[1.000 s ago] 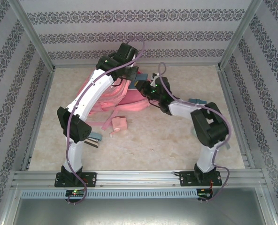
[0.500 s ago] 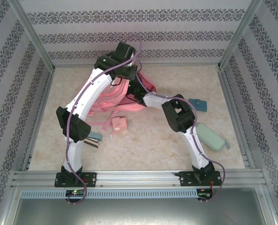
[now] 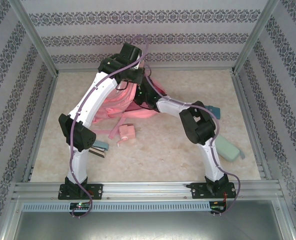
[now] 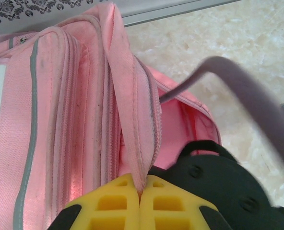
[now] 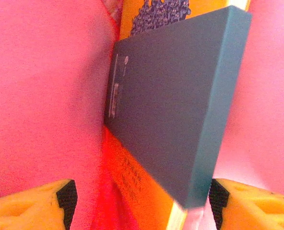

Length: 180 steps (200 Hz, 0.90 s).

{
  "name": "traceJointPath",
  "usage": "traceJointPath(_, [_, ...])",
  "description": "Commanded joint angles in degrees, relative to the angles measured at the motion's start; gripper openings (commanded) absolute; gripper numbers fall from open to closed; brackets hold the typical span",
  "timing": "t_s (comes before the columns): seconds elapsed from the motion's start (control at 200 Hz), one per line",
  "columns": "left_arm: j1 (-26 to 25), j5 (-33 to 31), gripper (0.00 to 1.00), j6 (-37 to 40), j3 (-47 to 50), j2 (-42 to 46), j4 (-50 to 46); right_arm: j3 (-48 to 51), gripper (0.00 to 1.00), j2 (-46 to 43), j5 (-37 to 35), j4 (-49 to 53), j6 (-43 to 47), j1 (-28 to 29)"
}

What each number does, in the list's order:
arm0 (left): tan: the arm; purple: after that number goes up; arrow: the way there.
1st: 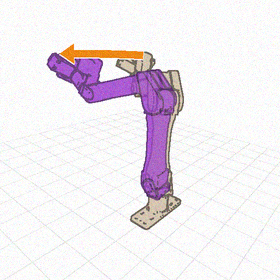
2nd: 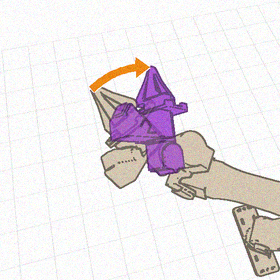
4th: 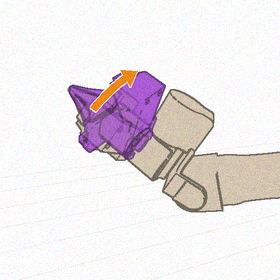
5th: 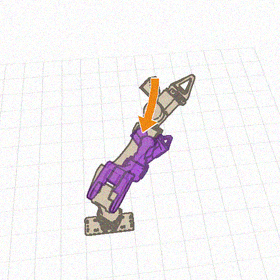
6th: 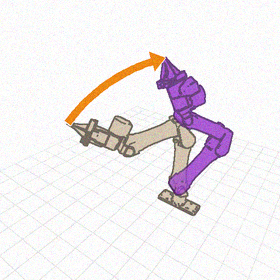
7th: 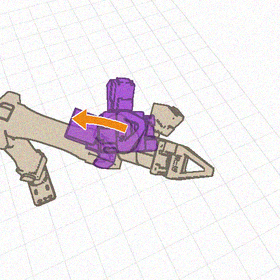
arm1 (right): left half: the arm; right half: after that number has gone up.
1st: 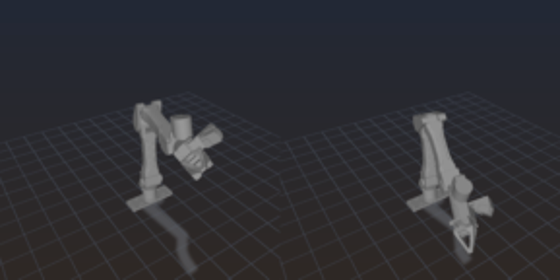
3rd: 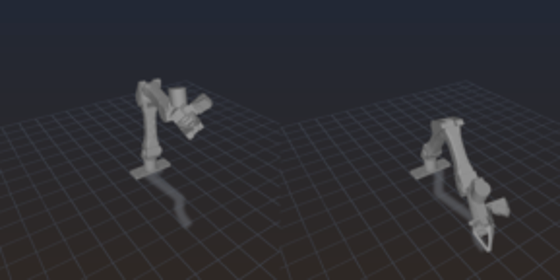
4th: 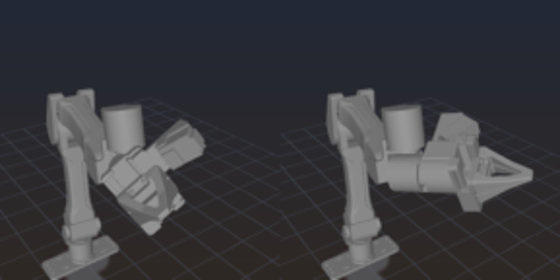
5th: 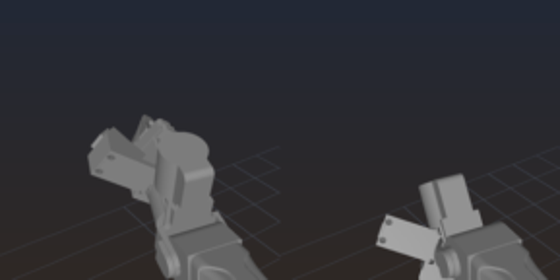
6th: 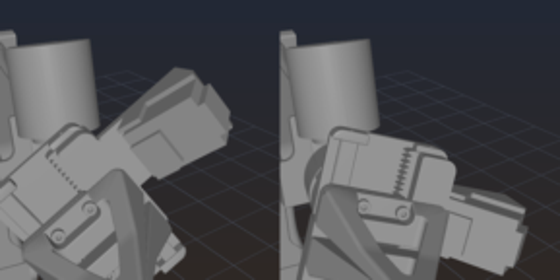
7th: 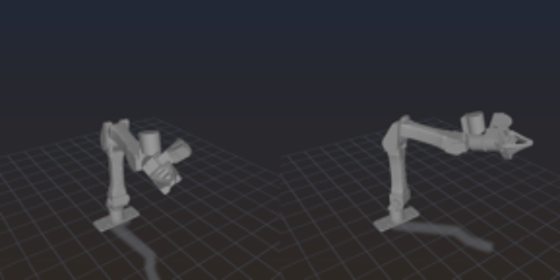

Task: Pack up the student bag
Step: Place the book in the student bag, then pick up the loose stationery from the bottom-left of the table.

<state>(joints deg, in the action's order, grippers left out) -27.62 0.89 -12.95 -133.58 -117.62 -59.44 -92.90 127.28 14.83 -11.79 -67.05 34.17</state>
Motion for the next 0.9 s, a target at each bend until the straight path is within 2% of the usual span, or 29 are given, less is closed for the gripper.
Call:
traceJointPath(0.0, [0.94,0.95,0.0,-0.76,-0.52,2.33,3.23,4.57,0.75,-7.36,-0.07,-0.27,3.02,-1.16])
traceJointPath(0.24, [1.66,1.83,0.0,-1.8,3.01,2.16,4.95,15.42,0.72,-16.84,1.72,-0.24,6.61,-2.89])
traceJointPath(0.465, [2.56,2.35,0.0,-1.99,5.17,2.15,6.0,25.95,0.65,-27.95,1.75,7.07,22.08,-1.28])
traceJointPath(0.704, [4.13,2.48,0.0,-1.96,5.04,2.12,6.71,32.51,0.61,-33.79,-3.12,12.4,34.76,6.1])
traceJointPath(0.894, [5.08,2.81,0.0,-2.11,5.08,1.85,6.13,32.22,0.6,-32.27,-7.24,13.2,40.39,14.45])
